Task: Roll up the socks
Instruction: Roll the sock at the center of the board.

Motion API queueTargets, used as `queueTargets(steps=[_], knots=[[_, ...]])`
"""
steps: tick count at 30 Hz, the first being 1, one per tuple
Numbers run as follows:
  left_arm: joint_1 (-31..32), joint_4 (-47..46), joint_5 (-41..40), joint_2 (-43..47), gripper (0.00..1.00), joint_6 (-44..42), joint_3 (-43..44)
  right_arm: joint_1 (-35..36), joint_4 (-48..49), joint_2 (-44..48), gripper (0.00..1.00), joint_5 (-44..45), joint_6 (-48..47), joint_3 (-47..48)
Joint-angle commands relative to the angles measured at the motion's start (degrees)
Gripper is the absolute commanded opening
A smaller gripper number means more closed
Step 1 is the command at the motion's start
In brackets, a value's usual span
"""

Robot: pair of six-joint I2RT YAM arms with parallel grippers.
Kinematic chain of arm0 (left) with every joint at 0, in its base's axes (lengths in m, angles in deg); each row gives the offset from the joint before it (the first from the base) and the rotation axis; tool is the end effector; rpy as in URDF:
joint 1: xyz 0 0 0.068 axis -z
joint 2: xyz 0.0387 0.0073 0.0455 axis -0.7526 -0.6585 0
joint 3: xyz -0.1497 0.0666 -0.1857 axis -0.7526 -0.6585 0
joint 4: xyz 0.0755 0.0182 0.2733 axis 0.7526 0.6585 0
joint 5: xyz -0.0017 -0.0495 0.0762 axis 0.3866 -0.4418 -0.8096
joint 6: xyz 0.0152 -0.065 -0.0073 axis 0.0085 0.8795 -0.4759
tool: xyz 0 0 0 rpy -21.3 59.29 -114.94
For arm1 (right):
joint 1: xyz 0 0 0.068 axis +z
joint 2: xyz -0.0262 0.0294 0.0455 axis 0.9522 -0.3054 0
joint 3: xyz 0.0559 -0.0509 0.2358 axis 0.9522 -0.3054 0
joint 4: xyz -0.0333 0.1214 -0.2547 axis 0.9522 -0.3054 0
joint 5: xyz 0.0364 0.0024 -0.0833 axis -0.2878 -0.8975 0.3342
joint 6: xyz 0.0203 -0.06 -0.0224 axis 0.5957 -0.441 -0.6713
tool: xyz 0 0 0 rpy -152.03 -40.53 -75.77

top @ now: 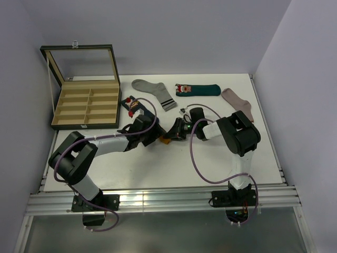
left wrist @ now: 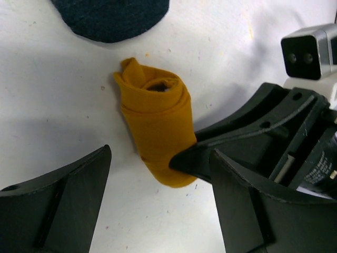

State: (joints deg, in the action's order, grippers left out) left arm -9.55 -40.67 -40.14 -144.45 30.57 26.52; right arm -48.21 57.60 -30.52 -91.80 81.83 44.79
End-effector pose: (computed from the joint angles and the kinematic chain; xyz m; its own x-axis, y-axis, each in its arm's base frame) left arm 0.2761 -0.2204 0.1071 -0.7457 -0.5648 -0.3536 -0.2247 0.7128 -0.6644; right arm 0.3175 0.1844 0.0442 -0.9718 0.1142 -0.2062 -0.1359 0.4430 0.8862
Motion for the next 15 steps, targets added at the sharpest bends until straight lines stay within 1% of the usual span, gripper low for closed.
queueTargets(steps=[1,8,12,15], knots=[[0.37,-3.5,-2.29,-1.86,0.8,2.97,-0.13,0.51,-8.48,-4.32,0.01,3.28,0.35,-3.43],[0.37,-4.55,-5.98,-3.01,0.79,7.19,-1.61,0.34,-7.6,-5.46,0.02,3.28,1.32,-3.87],[0.46,-5.87,-6.87,-4.06,0.77,8.6,-1.97,0.34,-7.77,-5.9,0.02,3.36,1.67,-4.05],[0.63,-4.91,-6.69,-5.47,0.76,8.51,-0.83,0.25,-7.16,-6.25,0.03,3.19,2.46,-4.4]])
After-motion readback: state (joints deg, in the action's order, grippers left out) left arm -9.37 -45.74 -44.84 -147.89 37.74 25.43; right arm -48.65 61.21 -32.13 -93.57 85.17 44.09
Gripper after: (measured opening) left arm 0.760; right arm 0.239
